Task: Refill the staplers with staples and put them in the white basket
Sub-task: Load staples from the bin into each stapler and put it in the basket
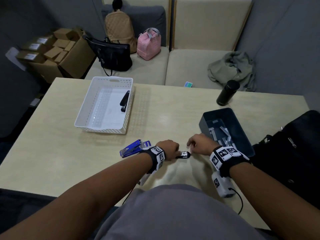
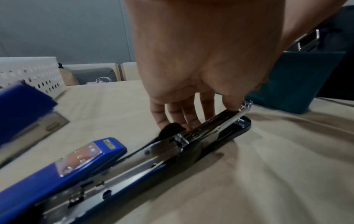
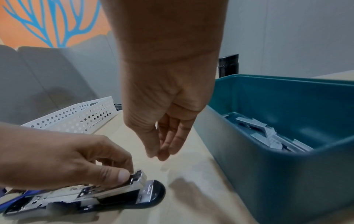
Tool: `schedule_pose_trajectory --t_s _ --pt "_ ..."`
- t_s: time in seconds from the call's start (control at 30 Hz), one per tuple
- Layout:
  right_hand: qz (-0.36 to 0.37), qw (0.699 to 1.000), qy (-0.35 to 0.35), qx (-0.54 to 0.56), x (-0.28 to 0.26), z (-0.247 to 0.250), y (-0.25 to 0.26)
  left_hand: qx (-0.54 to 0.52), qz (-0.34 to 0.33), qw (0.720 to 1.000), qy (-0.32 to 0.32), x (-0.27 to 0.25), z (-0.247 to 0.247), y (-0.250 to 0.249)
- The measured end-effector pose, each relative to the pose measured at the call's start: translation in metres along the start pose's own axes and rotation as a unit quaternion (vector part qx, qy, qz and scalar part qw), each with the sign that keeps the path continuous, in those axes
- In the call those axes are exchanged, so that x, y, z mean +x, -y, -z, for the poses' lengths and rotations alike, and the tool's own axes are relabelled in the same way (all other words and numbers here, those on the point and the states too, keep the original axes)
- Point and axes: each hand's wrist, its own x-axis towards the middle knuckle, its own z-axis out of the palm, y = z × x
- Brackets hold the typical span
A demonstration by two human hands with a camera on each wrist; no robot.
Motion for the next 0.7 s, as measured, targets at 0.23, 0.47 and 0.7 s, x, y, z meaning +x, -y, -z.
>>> schedule_pose_trajectory --t_s 0.23,0.47,0.7 --pt "0.009 0.983 -0.156 0.101 0.005 0.037 -0.019 -0.035 0.027 0.999 0.007 0.011 -0.001 -0.004" --pt "-0.086 0.946 -0.285 0.124 0.009 0.067 -0.073 -0.029 0.04 0.999 0.022 0.015 0.002 -0.012" --pt "-0.139 0.989 -0.056 0.005 0.013 0.042 -0.095 -0.042 0.048 0.997 0.039 0.013 0.003 -0.012"
